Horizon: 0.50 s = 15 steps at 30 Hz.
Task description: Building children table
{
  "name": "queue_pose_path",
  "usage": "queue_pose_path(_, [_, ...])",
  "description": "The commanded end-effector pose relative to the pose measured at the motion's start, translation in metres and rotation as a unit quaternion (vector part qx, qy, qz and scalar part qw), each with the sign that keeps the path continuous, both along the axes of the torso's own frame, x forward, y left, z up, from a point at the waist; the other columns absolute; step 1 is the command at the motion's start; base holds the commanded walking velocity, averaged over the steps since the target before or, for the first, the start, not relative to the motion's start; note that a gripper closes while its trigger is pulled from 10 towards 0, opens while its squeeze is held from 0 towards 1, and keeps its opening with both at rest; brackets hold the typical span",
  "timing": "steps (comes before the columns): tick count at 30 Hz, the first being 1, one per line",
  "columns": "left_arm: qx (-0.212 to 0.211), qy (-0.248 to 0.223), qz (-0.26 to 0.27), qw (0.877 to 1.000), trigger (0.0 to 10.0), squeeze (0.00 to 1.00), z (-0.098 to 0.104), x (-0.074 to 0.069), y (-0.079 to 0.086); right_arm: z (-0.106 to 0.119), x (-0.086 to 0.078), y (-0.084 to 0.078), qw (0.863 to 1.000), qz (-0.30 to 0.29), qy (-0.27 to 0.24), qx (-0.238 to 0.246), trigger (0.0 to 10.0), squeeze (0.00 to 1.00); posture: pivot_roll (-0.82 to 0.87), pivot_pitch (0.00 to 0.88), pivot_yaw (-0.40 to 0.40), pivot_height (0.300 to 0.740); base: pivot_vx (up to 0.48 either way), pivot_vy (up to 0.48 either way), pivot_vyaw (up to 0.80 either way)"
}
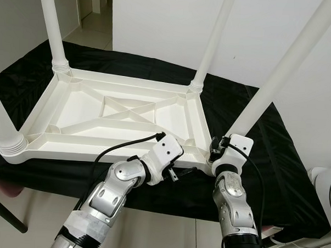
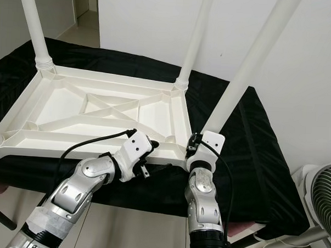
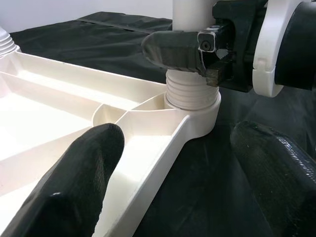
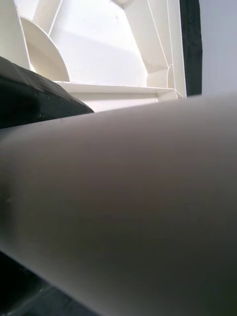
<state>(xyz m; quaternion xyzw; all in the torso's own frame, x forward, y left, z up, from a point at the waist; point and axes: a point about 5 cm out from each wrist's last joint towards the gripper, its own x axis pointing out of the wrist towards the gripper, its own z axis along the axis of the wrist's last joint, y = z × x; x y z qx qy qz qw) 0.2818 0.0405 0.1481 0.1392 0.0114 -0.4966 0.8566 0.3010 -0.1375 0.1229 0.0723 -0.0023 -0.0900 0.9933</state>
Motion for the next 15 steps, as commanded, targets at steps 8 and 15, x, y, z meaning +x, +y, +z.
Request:
queue_pose_path(8, [-0.008,-0.022,0.059,0.998,10.0,0.00,0.001,0.005,0.002,-0.023,-0.016,0.023,0.996,0.041,0.075,0.034,10.0,0.00,-0.02,0.000,-0.135,0.740,0.000,0.000,0.00])
queue_pose_path(15, [-0.010,-0.025,0.058,0.998,10.0,0.00,0.002,0.005,0.001,-0.020,-0.016,0.024,0.996,0.050,0.067,0.024,10.0,0.00,-0.02,0.000,-0.140,0.740,0.000,0.000,0.00])
